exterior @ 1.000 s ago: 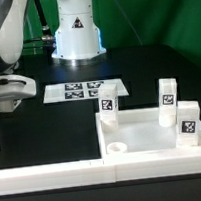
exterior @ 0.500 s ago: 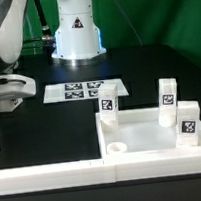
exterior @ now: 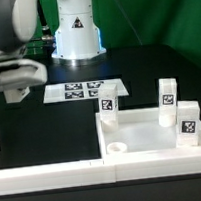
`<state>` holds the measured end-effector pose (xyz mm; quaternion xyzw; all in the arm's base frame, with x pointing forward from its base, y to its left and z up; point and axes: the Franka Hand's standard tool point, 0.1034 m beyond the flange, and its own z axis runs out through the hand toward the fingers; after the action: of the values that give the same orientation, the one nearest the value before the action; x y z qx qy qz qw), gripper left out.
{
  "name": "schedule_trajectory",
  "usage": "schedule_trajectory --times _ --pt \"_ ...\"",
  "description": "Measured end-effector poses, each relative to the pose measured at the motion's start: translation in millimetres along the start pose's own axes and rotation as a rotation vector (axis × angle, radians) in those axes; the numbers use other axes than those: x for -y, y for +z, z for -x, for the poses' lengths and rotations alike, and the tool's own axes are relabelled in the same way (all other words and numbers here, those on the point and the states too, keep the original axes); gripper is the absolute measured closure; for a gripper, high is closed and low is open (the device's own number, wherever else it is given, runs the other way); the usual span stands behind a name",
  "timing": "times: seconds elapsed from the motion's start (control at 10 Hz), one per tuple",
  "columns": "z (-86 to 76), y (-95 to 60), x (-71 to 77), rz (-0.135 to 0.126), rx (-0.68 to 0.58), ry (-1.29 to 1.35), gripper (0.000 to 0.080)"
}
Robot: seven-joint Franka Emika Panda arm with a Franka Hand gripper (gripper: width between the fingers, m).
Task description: Assemble square table
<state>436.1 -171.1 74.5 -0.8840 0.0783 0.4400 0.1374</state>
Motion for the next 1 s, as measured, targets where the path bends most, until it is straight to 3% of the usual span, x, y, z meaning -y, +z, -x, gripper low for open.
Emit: schedule_trajectory --times 0.1,0.2,0.3,0.5,0.6,0.7,0.8,0.9,1.0 --pt "5.9 -11.6 12.3 0.03 -0.015 -0.025 0.0509" --pt "2.0 -6.9 7.4 0.029 -0.023 -0.019 0.0509" --pt "-7.1 -10.9 2.3 0.045 -0.099 -0.017 0.0509" --pt "-8.9 -19.1 5.6 0.063 -0.238 -0.026 0.0509" --pt "-12.4 -35.0 23.4 0.087 -0.312 -0.035 0.0509" --pt "-17.2 -62.4 47.9 0.126 -0.415 -0.073 0.0509" --pt "-16.3 -84.0 64.4 0.15 -0.492 -0.099 0.0509" --pt "-12.3 -99.8 72.9 0.152 -0.54 -0.11 0.0509" --pt "-13.7 -110.9 71.7 0.161 -0.625 -0.113 0.0509"
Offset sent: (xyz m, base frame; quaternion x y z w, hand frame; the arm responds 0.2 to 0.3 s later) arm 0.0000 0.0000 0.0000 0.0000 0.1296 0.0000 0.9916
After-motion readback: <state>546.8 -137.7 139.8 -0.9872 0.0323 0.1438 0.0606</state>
